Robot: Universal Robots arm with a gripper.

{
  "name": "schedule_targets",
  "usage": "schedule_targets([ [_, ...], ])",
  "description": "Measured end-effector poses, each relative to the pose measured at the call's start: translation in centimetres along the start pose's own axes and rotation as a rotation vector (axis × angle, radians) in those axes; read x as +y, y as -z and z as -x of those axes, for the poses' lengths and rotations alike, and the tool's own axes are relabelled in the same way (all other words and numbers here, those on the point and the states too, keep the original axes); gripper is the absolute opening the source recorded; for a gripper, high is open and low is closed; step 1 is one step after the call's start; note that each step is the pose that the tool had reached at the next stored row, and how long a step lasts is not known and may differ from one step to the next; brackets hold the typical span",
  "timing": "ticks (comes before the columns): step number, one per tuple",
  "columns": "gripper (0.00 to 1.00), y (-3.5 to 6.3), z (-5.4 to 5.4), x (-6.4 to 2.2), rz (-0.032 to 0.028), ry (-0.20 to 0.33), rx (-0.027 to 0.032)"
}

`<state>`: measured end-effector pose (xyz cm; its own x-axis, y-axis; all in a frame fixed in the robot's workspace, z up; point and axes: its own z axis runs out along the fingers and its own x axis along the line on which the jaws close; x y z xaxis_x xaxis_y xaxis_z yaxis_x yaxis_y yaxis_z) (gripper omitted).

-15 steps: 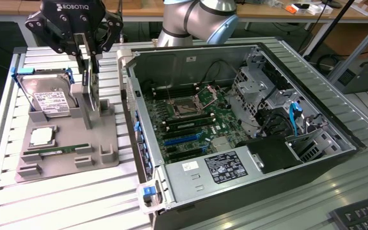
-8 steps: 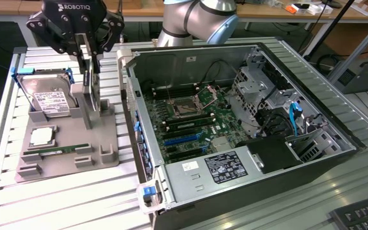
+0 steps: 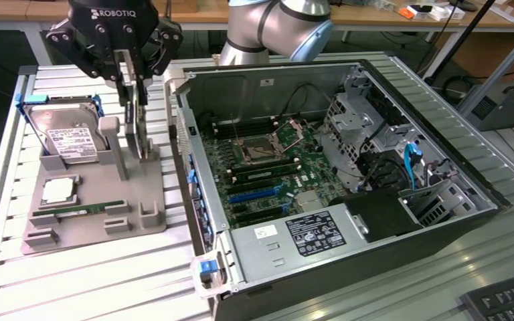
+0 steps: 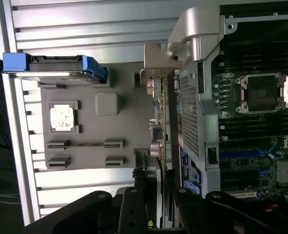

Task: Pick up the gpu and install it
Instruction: 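Pick up the gpu and move the gpu toward the slot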

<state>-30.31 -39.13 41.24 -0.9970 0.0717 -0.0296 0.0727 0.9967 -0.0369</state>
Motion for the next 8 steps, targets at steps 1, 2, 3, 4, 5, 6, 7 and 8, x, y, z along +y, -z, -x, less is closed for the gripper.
schedule_targets([
  [1,0.27,-0.01,0.1,-0.07,0.0001,0.0,0.0],
  [2,0.27,-0.01,0.3,-0.16,0.0,0.0,0.0001],
  [3,0.27,-0.02,0.4,-0.2,0.0,0.0,0.0002],
  [4,0.27,-0.02,0.6,-0.25,0.0,0.0,0.0003],
  [5,0.27,-0.03,0.7,-0.28,0.0,0.0,0.0004],
  [6,0.27,-0.03,0.8,-0.32,0.0,0.0,0.0004],
  [7,0.27,-0.04,0.9,-0.35,-0.0001,0.0,0.0005],
  [8,0.27,-0.06,1.4,-0.46,0.0,0.0,0.0005],
])
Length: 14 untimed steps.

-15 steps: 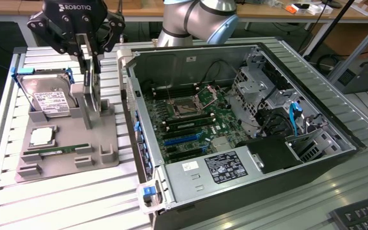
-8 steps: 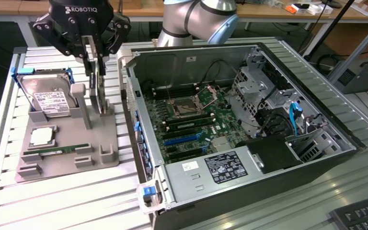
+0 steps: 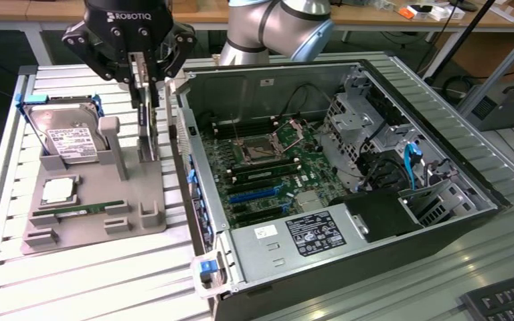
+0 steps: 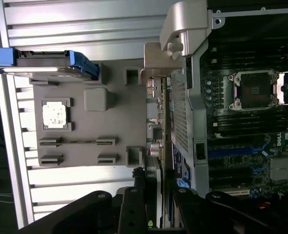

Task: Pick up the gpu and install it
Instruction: 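Pick up the gpu and move the gpu toward the slot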

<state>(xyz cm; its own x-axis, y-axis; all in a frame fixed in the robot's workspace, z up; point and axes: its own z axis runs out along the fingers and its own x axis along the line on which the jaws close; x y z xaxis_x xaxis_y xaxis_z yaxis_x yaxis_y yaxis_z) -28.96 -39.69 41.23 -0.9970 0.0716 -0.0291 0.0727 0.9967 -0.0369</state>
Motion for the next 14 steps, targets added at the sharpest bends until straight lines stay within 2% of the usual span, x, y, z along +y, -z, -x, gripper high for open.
schedule_targets([
  [2,0.27,-0.02,0.6,-0.13,0.0,0.0,0.0001],
  [7,0.27,-0.05,1.4,-0.22,0.0,0.0,0.0],
  [14,0.27,-0.11,3.6,-0.28,-0.0001,0.0,0.0001],
])
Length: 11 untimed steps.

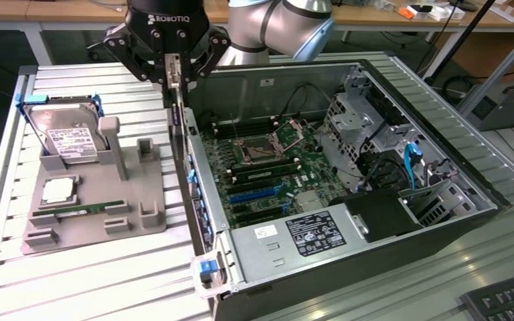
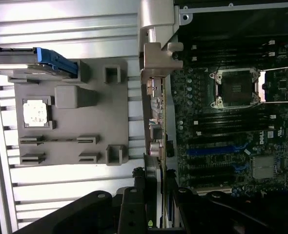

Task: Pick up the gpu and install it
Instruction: 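Pick up the gpu and move the gpu toward the slot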

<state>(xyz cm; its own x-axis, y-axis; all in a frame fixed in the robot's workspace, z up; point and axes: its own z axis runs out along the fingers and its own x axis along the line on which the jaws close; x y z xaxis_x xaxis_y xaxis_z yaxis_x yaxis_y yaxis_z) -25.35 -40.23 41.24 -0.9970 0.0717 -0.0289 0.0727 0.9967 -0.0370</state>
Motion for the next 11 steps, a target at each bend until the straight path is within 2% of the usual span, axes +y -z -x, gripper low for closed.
schedule_targets([
  [11,0.27,-0.03,1.1,0.07,0.0001,0.0,0.0],
])
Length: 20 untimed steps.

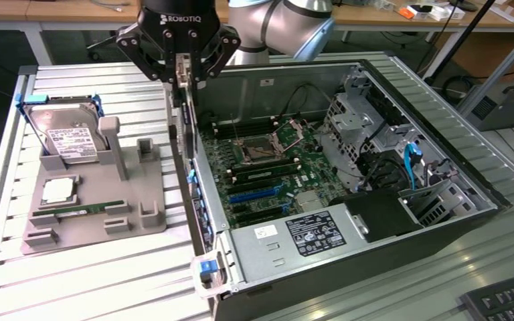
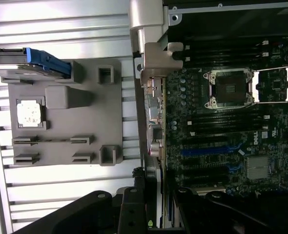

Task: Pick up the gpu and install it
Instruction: 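Pick up the gpu and move the gpu toward the slot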

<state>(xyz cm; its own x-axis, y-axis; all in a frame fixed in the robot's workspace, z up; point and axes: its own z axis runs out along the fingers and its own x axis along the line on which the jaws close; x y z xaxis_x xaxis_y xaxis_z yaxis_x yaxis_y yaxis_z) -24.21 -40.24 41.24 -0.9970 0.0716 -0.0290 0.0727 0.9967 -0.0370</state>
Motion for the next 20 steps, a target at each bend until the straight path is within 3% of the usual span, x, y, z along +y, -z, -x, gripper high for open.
schedule_targets([
  [20,0.27,-0.05,1.9,0.11,-0.0001,0.0,0.0],
])
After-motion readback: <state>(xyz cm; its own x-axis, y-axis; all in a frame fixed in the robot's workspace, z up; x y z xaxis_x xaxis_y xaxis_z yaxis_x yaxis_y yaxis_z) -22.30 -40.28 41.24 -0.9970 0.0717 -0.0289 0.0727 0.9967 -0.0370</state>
